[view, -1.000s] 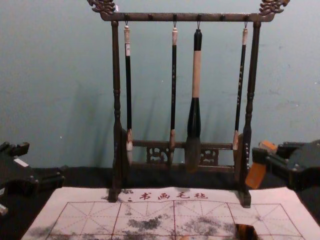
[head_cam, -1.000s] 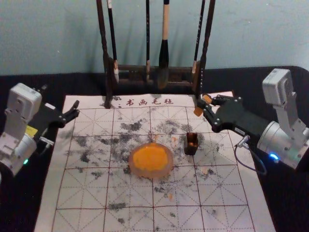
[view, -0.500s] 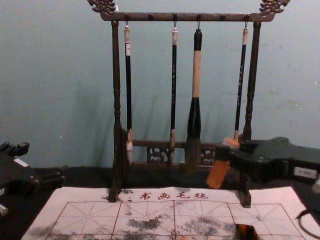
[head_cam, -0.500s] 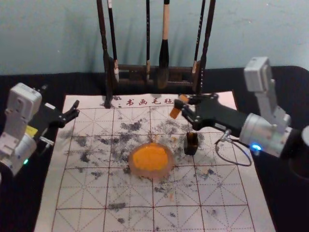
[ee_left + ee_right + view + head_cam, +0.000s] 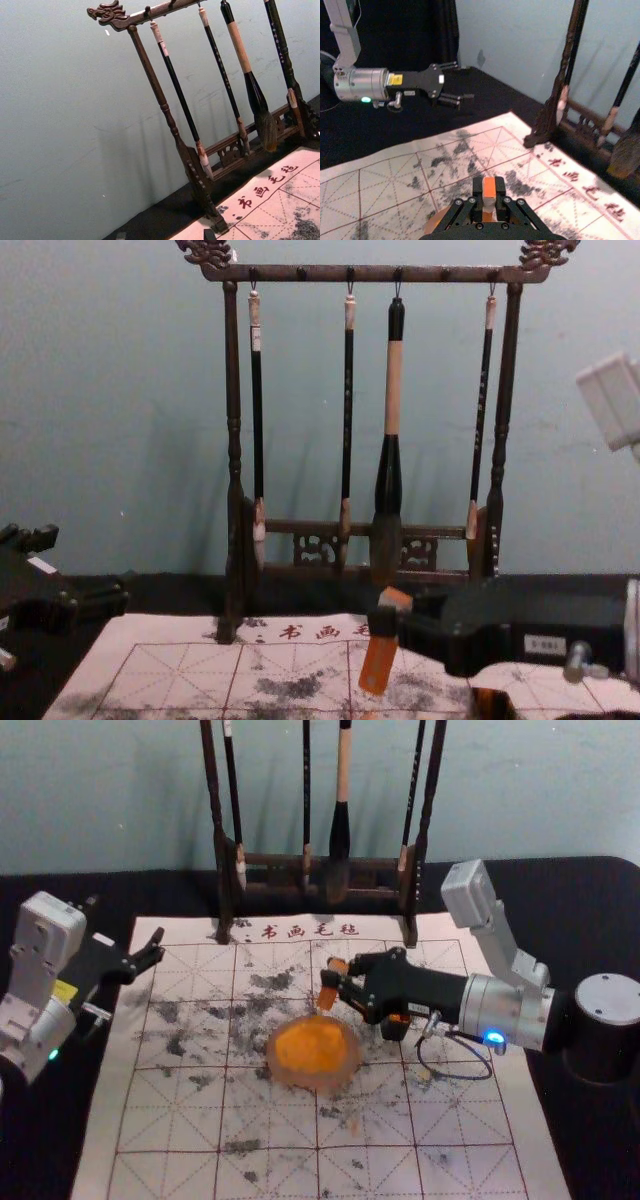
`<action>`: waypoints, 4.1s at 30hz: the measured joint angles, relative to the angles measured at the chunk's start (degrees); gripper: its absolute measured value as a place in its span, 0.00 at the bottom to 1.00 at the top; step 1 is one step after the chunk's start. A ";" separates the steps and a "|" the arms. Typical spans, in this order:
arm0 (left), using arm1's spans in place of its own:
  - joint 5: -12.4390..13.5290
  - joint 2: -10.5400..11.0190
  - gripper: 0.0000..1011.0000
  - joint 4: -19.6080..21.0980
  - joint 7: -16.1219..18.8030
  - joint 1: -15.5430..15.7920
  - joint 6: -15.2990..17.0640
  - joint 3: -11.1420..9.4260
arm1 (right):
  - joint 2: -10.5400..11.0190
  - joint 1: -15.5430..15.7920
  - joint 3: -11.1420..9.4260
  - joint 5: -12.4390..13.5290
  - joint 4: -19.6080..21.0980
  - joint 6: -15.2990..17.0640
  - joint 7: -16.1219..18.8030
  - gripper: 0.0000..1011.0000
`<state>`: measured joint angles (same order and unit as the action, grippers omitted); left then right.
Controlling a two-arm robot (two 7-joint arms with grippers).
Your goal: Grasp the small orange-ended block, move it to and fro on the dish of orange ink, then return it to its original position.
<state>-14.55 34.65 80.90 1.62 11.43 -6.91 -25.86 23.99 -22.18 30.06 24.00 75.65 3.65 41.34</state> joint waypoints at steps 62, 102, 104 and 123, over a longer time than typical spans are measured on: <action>0.00 0.00 0.99 0.00 0.00 0.00 0.00 0.00 | -1.07 -5.51 8.16 -2.88 -6.41 0.91 -1.37 0.11; 0.00 0.00 0.99 0.00 0.00 0.00 0.00 0.00 | 1.89 -3.12 9.09 -0.30 -1.28 2.84 0.75 0.11; 0.00 0.00 0.99 0.00 0.00 0.00 0.00 0.00 | 1.43 -3.50 9.26 -0.25 -1.81 2.90 0.74 0.11; 0.00 0.00 0.99 0.00 0.00 0.00 0.00 0.00 | -2.11 -7.79 10.57 -1.07 -7.36 3.24 0.22 0.11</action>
<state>-14.55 34.64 80.90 1.62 11.43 -6.91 -25.86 21.88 -29.97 40.63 22.93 68.29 6.89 41.56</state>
